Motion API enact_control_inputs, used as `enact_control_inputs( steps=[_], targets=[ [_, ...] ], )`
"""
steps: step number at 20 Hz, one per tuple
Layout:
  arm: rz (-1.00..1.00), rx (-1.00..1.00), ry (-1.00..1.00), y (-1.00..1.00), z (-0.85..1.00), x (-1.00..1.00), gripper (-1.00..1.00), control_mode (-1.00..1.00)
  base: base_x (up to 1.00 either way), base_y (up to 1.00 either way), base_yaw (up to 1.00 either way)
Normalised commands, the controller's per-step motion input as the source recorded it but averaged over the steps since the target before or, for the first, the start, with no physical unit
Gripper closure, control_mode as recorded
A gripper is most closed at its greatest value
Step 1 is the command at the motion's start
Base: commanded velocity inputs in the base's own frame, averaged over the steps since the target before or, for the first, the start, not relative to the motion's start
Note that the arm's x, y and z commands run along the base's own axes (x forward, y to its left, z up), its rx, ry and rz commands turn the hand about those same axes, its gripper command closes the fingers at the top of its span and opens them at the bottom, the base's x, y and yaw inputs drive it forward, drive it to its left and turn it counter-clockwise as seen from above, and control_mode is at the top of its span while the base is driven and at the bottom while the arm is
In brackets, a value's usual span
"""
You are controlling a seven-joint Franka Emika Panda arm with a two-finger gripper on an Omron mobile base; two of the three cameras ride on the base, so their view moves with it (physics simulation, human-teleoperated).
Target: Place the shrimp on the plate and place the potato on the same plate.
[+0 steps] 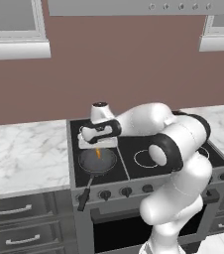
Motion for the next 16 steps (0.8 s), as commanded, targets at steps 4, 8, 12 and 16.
enact_control_inputs(
  steps=[4, 8, 12, 16],
  targets=[
    [0.00, -0.01, -0.03, -0.45, 0.42, -0.43, 1.00, -1.00, 0.00, 0.00, 0.00],
    [0.00, -0.01, -0.03, -0.49, 0.39, -0.32, 1.00, -1.00, 0.00, 0.00, 0.00],
    [0.00, 0.00, -0.04, -0.55, 0.26, -0.36, 1.00, -1.00, 0.00, 0.00, 0.00],
    [0.00, 0.00, -0.04, -0.73, 0.29, -0.57, 1.00, -1.00, 0.00, 0.00, 0.00]
  ],
)
